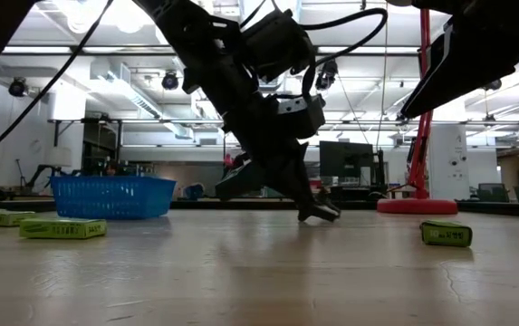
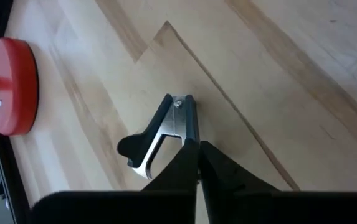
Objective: Pick and place Stapler, Stapler remover, tape
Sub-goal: Put the black staple remover into the blue bin
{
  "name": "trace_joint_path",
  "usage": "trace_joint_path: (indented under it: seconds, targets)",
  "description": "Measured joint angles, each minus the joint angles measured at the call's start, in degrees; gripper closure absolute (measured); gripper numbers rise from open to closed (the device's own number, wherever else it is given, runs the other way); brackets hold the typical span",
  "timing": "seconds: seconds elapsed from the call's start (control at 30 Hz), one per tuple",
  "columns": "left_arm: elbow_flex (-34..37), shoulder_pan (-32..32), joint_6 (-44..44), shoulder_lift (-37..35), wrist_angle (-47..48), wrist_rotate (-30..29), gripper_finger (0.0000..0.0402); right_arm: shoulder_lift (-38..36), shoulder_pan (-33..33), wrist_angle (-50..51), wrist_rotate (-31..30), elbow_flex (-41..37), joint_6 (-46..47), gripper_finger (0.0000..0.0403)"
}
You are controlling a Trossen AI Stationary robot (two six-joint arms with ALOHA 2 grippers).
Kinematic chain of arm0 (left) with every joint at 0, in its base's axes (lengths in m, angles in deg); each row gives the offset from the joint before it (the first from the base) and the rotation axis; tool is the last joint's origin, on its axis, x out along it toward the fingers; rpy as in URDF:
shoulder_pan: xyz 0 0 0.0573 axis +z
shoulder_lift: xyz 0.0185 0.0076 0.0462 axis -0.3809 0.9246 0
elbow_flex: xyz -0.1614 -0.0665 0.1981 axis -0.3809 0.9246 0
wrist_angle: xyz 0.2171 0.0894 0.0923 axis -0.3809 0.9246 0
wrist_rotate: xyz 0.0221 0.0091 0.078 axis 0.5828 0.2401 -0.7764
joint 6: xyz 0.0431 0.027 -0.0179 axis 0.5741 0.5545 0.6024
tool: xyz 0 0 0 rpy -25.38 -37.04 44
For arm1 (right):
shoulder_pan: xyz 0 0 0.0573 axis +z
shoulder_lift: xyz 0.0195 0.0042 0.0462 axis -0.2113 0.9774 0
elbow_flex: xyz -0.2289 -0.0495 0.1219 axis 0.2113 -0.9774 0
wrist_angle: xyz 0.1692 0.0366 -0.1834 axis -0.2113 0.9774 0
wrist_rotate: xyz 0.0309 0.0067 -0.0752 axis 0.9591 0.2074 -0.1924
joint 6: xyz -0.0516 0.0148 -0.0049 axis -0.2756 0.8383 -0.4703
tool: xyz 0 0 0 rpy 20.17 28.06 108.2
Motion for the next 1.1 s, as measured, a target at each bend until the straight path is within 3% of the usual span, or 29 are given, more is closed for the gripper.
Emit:
trace_joint_path:
  seconds: [0.17, 0.33, 0.7, 0.9, 1.1]
  targets:
    - [-0.96, -0.15, -5.78, -0.79, 3.58, -1.73, 0.0392, 0.0, 0.0, 0.04, 0.01, 0.0, 0.0, 0.0184]
    - [-3.29, -0.65, -15.46, -4.95, 18.45, -6.8, 0.0396, 0.0, 0.04, 0.07, 0.11, -0.06, 0.0, 0.0184]
    - [-0.42, -0.66, -48.87, -21.87, 50.23, -7.52, 0.0395, 0.0, 0.04, -0.01, 0.22, -0.55, 0.93, 0.0184]
    - [8.56, -0.5, -58.97, -33.08, 53.32, -12.63, 0.0395, 0.0, 0.04, -0.48, 0.37, -0.55, 2.15, 0.0184]
    - [19.85, 1.11, -66.59, -40.57, 46.38, -11.71, 0.0388, 0.0, 0.04, -3.47, 0.68, -0.55, 1.28, 0.0184]
